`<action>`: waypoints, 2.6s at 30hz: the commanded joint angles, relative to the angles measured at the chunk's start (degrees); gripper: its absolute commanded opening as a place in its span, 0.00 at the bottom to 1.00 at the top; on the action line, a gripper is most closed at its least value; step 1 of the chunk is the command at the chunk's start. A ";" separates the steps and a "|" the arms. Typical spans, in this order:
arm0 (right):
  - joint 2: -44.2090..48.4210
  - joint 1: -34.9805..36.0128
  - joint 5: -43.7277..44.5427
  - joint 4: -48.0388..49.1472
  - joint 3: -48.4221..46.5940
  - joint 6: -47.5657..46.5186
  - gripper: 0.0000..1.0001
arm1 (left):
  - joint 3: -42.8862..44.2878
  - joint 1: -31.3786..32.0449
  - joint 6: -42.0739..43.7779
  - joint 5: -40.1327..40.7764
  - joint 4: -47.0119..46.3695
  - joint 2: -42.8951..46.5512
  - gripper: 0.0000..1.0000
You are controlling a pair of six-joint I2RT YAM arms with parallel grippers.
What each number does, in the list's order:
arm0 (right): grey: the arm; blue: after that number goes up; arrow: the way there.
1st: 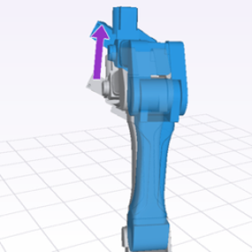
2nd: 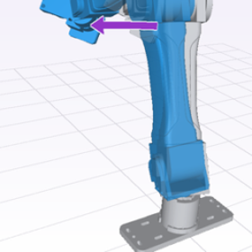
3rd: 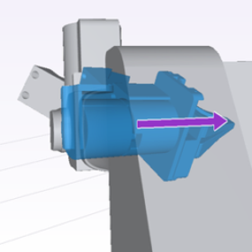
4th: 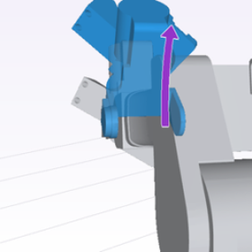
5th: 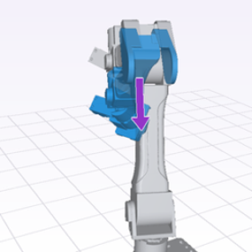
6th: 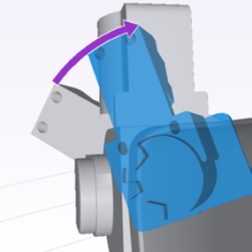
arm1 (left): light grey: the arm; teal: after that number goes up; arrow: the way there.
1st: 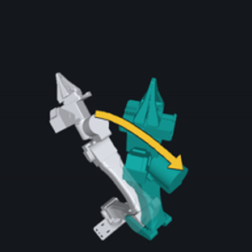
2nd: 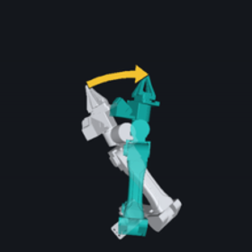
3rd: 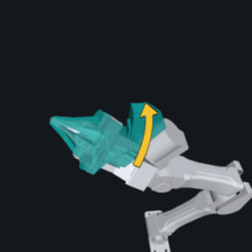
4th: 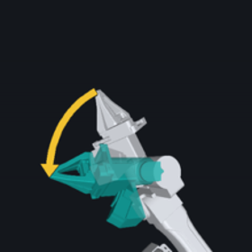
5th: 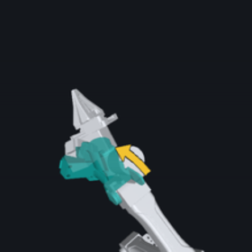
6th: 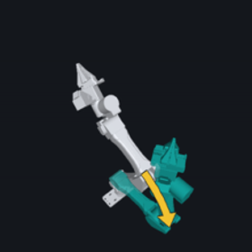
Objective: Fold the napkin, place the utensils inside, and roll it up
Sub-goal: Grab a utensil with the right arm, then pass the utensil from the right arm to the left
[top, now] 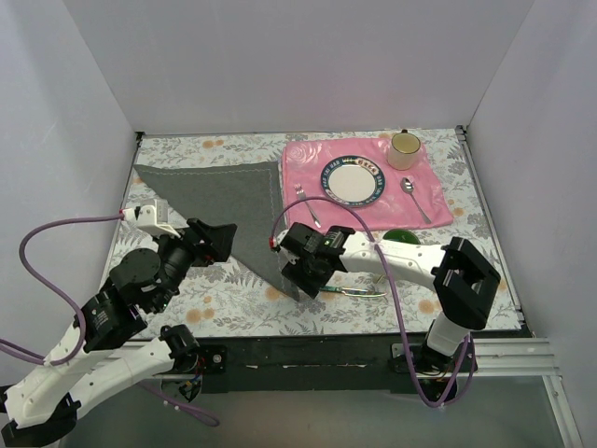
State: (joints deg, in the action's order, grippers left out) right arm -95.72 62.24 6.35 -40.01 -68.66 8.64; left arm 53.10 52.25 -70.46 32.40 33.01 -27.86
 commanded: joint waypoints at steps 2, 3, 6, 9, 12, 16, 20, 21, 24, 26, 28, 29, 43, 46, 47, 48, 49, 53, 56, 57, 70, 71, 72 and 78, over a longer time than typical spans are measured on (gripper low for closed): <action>-1.05 -0.45 -1.50 0.89 0.54 -24.36 0.65 | 1.30 -0.13 1.64 0.47 1.26 -1.67 0.80; -1.13 -0.71 -2.82 0.72 1.24 -25.68 0.65 | 1.30 -0.13 1.55 0.38 1.18 -1.76 0.80; -2.01 -1.50 -5.02 1.07 3.71 -28.77 0.61 | 1.48 -0.13 1.64 0.29 1.44 -1.76 0.81; -2.54 -2.99 -6.34 2.30 5.03 -29.91 0.56 | 1.48 -0.13 1.90 0.91 1.35 -1.85 0.81; -2.80 -3.35 -7.15 3.62 5.99 -30.62 0.52 | 1.57 -0.13 2.34 1.08 1.18 -1.85 0.81; -3.68 -3.61 -6.70 4.06 7.31 -31.67 0.49 | 1.65 -0.13 2.08 2.14 1.70 -1.94 0.81; -4.12 -4.23 -7.31 5.55 8.72 -31.94 0.45 | 1.92 -0.13 1.82 2.58 2.14 -1.94 0.81; -4.38 -4.32 -7.49 5.64 8.81 -31.85 0.42 | 2.01 -0.13 1.73 2.75 2.32 -1.94 0.81; -5.26 -4.23 -7.40 5.91 9.16 -31.58 0.35 | 2.53 -0.13 1.55 3.02 2.75 -1.94 0.81; -5.18 -4.23 -7.49 6.52 9.25 -31.15 0.29 | 2.71 -0.13 1.46 3.19 3.11 -2.11 0.81; -4.39 -4.23 -6.97 7.31 10.12 -30.53 0.22 | 2.88 -0.13 1.37 3.37 3.37 -2.38 0.81; -3.95 -4.23 -6.70 7.66 10.56 -30.36 0.21 | 2.88 -0.13 1.20 3.54 3.46 -2.38 0.81; 6.94 -4.14 -4.50 10.92 10.66 -25.00 0.01 | 5.96 -0.13 -7.49 2.57 5.74 -9.14 0.82; 9.49 -3.79 -5.99 10.30 7.15 -24.46 0.01 | 7.71 -0.13 -12.49 5.46 9.16 -10.37 0.82; 10.02 -3.53 -6.00 10.04 6.10 -24.46 0.01 | 8.41 -0.13 -13.12 6.09 9.78 -10.38 0.81; 10.46 -3.35 -7.56 10.04 4.35 -24.46 0.01 | 8.68 -0.13 -13.82 6.44 10.40 -10.29 0.81; 11.43 -3.18 -8.88 10.39 3.72 -24.55 0.01 | 8.95 -0.22 -14.18 6.79 10.40 -9.94 0.81; 12.49 -2.65 -11.45 12.93 0.29 -23.76 0.01 | 10.70 -0.13 -15.32 5.40 11.63 -10.20 0.77; 14.42 -2.65 -10.92 19.66 1.77 -27.70 0.01 | 11.15 -0.13 -17.86 0.41 13.04 -9.76 0.76; 15.82 -2.65 -11.44 21.97 3.08 -29.80 0.01 | 10.97 -0.13 -18.83 -1.19 12.69 -9.50 0.76; 29.27 -2.56 -14.69 39.48 20.32 -60.32 0.01 | 7.19 -0.13 -33.97 -22.01 8.74 -13.27 0.76; 30.23 -2.65 -15.40 39.31 20.67 -60.93 0.01 | 6.76 -0.13 -33.52 -23.42 8.47 -14.23 0.76; 32.25 -2.65 -16.27 39.04 21.46 -61.46 0.01 | 6.49 -0.13 -32.82 -24.92 6.64 -15.46 0.77; 39.46 -2.47 -20.14 36.14 23.66 -64.45 0.01 | 5.79 -1.01 -27.46 -34.14 1.90 -23.64 0.75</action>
State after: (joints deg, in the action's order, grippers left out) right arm -60.58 59.42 -10.22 -6.35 -45.91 -51.55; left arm 60.36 52.18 -101.45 7.75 39.31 -48.23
